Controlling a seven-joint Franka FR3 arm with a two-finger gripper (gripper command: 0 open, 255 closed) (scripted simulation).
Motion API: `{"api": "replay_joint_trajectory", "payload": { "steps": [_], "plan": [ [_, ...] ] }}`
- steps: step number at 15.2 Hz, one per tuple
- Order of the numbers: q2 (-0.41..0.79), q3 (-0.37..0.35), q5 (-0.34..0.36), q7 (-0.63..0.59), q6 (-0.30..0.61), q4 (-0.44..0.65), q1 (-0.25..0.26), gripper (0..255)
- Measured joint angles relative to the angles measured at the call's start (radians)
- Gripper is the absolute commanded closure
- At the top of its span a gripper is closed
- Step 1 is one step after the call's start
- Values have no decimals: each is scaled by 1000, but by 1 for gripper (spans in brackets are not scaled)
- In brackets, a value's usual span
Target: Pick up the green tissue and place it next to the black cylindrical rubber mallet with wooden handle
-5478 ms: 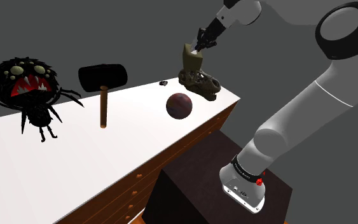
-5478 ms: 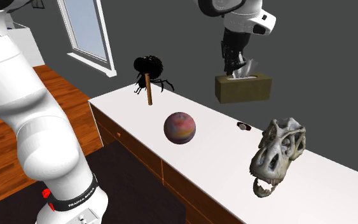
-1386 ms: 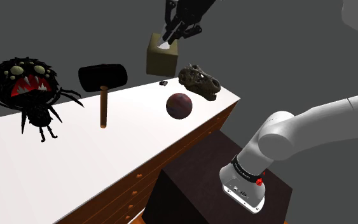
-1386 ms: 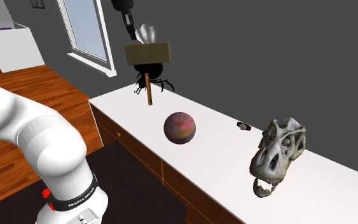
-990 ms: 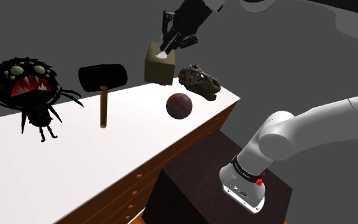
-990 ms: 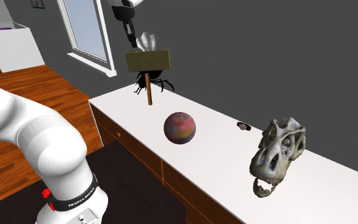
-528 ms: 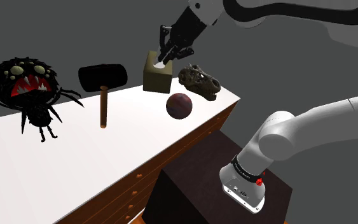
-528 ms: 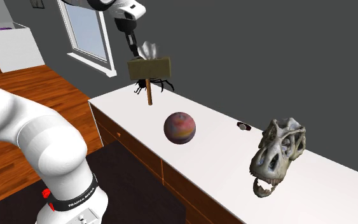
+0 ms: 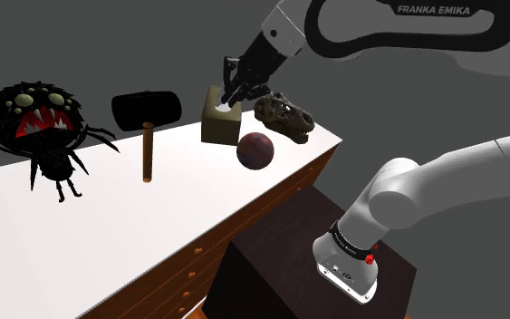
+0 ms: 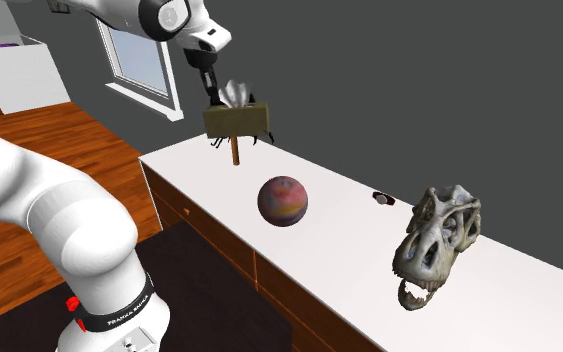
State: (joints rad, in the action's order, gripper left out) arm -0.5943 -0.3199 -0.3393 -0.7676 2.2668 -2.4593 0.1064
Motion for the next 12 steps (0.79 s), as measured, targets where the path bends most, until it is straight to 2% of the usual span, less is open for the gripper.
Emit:
{"api": "replay_joint_trajectory", "payload": {
  "steps": [12],
  "plan": [
    [48,-26,-38,26,176,-129,18,255]
  ]
}}
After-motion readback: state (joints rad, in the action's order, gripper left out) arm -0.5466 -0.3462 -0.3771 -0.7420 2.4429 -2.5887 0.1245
